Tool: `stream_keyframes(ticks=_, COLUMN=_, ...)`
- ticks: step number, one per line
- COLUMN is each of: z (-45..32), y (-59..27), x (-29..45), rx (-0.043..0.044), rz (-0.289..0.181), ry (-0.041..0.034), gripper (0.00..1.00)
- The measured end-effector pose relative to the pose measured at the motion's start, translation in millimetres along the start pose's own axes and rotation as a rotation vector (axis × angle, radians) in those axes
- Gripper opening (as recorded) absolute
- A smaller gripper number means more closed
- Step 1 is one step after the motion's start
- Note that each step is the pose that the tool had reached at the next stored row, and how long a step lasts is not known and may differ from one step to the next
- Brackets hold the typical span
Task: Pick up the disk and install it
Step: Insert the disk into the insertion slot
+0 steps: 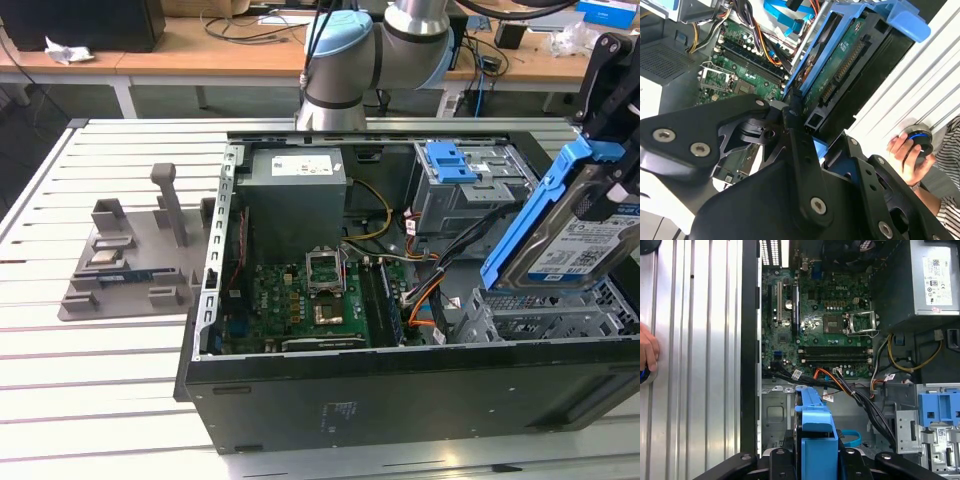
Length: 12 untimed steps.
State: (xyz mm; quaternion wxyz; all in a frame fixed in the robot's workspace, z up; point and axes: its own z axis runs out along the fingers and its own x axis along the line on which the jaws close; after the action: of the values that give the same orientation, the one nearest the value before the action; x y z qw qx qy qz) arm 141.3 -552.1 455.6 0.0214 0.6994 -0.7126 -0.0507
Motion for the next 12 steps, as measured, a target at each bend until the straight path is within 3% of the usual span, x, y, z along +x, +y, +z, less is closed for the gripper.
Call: stream_keyframes(ticks=12, z=10.1, y=-4.3, x=0.3, rx=0.0001, rz=0.0, ry=0.0035, gripper=0.37)
